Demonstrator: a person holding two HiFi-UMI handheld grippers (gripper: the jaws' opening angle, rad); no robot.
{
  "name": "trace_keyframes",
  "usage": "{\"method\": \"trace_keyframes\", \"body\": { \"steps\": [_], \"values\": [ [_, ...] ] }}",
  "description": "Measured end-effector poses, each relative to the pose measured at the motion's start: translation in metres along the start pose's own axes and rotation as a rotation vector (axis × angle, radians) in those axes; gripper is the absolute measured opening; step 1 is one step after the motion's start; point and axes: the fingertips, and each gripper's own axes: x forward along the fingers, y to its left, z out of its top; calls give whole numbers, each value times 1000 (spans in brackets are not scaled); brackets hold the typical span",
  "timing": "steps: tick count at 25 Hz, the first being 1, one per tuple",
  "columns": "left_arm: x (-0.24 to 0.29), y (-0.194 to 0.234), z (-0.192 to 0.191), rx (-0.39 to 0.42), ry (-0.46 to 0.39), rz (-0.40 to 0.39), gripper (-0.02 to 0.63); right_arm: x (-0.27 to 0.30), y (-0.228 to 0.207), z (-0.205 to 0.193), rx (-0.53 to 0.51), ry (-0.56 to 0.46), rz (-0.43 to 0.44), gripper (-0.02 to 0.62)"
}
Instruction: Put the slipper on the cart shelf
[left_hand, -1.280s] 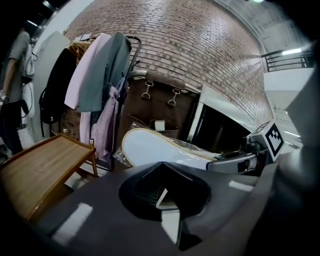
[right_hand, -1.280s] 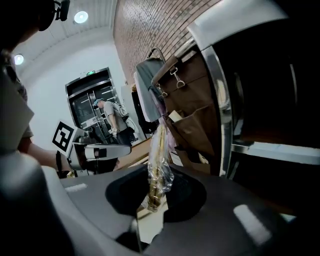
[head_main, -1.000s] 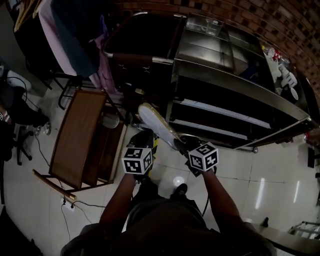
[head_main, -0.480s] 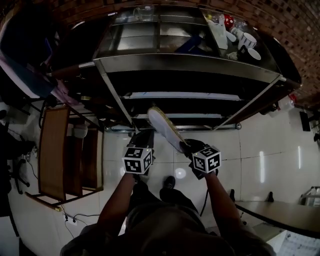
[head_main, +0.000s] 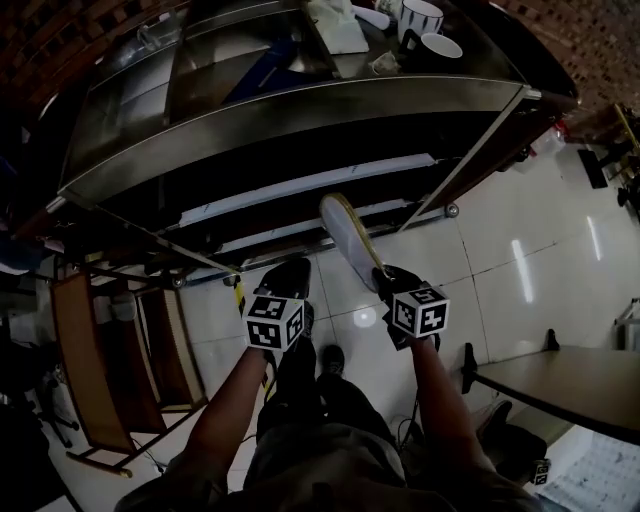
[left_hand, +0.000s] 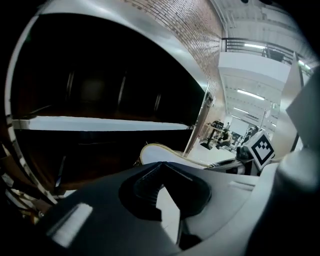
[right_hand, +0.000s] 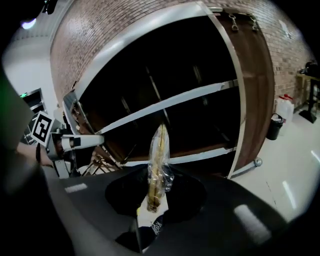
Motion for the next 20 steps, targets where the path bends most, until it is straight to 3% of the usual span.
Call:
{"method": "trace_keyframes", "body": {
  "steps": [10,20],
  "values": [
    [117,17,-12,61,38,-94,8,103,-100,8,109,-98,-106,57],
    [183,60,-42,58,58,-102,8,214,-150,26,138,-209,-104,57]
  ]
}}
